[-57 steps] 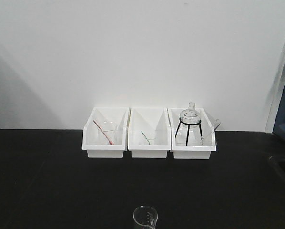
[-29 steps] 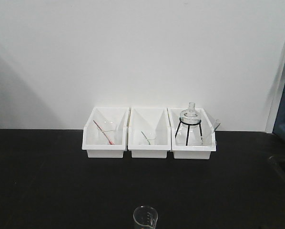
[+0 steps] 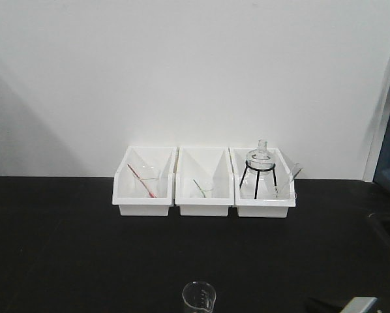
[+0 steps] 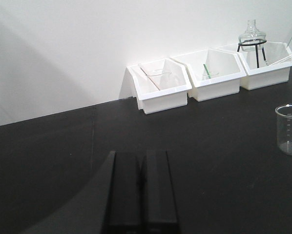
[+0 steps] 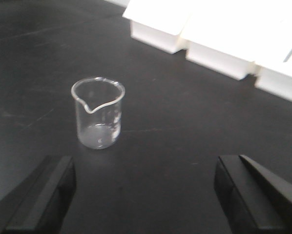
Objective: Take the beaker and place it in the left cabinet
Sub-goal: 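Move the right gripper down over the clear glass beaker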
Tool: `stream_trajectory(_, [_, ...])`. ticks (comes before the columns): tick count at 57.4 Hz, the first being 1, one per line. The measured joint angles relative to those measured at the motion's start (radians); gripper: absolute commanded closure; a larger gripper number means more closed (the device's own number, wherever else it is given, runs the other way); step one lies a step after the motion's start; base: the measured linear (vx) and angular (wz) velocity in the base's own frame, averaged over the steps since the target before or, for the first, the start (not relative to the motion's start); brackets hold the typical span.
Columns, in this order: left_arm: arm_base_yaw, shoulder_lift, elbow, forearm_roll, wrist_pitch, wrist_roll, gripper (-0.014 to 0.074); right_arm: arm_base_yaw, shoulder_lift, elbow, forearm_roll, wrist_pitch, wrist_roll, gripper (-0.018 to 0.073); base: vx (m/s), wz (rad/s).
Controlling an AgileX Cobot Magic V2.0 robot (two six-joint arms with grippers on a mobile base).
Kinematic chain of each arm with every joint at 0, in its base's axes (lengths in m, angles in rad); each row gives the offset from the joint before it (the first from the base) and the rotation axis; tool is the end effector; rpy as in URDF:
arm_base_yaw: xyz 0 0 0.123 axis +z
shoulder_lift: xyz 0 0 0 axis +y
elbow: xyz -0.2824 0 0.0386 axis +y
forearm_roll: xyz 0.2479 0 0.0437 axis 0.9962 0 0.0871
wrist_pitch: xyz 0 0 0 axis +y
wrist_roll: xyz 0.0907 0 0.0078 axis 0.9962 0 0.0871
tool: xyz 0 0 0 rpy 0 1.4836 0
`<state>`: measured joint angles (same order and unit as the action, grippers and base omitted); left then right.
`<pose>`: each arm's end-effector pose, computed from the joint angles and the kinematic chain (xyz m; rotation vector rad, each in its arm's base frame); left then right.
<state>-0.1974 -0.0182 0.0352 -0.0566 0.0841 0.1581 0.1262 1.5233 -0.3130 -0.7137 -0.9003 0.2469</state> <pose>0.0554 -0.0115 0.1946 0.2398 1.5669 -0.0785 0.2189 0.0748 0.1626 -0.6968 1.7708 0.4372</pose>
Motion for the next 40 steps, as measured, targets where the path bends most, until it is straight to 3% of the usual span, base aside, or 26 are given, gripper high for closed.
stream_trajectory(8, [0.000, 0.000, 0.000, 0.000, 0.000, 0.000, 0.0603, 0.103, 0.117, -0.078, 0.012, 0.004, -0.014, -0.0079, 0.00, 0.00])
stream_trajectory(15, [0.000, 0.000, 0.000, 0.000, 0.000, 0.000, 0.0603, 0.175, 0.209, -0.138, 0.101, 0.007, -0.034, -0.0079, 0.00, 0.00])
stream_trajectory(25, [0.000, 0.000, 0.000, 0.000, 0.000, 0.000, 0.0603, 0.231, 0.321, -0.214, 0.215, -0.002, -0.041, -0.0076, 0.00, 0.00])
stream_trajectory(40, [0.000, 0.000, 0.000, 0.000, 0.000, 0.000, 0.0603, 0.284, 0.477, -0.354, 0.220, -0.012, -0.018, -0.0071, 0.00, 0.00])
